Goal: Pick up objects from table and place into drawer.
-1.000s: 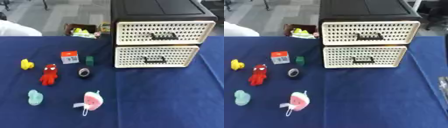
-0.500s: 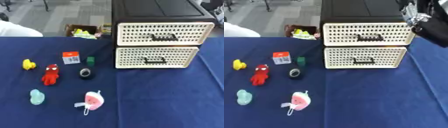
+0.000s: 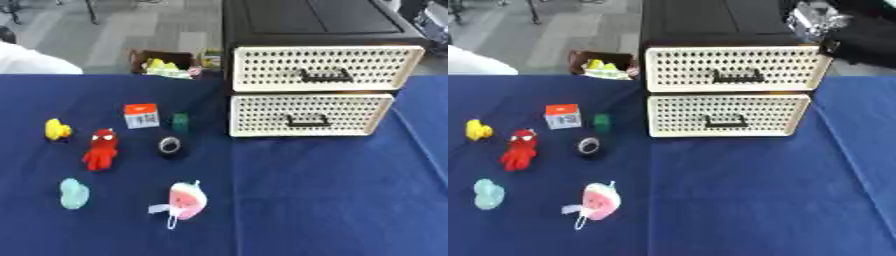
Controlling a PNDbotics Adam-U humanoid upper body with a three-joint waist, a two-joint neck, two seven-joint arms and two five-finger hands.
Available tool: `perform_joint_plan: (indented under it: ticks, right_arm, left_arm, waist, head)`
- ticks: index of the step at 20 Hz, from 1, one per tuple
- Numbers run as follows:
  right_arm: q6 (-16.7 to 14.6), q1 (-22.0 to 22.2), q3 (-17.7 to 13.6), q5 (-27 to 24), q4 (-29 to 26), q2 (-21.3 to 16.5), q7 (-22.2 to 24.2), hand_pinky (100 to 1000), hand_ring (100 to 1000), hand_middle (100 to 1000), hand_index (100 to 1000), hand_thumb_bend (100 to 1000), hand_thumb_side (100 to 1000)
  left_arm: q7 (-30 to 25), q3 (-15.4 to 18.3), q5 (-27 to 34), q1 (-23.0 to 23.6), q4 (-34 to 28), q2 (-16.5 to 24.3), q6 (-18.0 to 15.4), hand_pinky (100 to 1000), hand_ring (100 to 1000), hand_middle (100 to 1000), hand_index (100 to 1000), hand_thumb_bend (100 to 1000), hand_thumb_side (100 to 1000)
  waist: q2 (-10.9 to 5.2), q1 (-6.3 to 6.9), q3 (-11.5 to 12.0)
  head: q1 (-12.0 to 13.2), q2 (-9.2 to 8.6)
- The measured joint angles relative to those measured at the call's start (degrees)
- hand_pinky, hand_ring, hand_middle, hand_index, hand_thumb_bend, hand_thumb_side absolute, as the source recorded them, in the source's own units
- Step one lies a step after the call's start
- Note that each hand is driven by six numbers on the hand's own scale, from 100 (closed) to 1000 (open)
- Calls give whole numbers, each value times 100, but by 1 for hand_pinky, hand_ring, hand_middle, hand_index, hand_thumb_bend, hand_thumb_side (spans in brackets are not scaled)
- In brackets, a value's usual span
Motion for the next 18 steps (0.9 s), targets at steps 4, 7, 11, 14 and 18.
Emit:
perform_joint_plan:
  ticks: [4,7,11,14,18]
  right_arm:
    - [21,-156,124,-323,-1,-68,566,100,100,100,838,100,1000]
    - [-91,-251,185,-641,9,-82,1026,100,100,100,859,135,1000]
    - [-351,-380,254,-1087,125,-153,1639,100,100,100,877,324,1000]
    - [-466,-454,304,-1385,284,-218,2058,100,100,100,879,319,1000]
    - [-452,-500,356,-1684,476,-305,2336,100,100,100,889,317,1000]
  left_arm:
    - [-6,-2,11,6,0,3,6,509,554,571,646,125,958]
    - [-8,-7,15,8,0,6,8,509,554,571,646,125,957]
    - [-16,-25,17,12,0,51,16,509,554,570,645,125,959]
    - [-21,-32,17,24,0,52,21,509,554,570,645,125,958]
    - [-22,-32,17,39,0,54,24,508,554,570,645,126,961]
  waist:
    - [-43,-3,-7]
    - [-51,-9,-10]
    - [-55,-43,-19]
    - [-63,-49,-44]
    - [-73,-72,-60]
  head:
    - [23,0]
    - [47,0]
    - [82,0]
    - [87,0]
    - [92,-2]
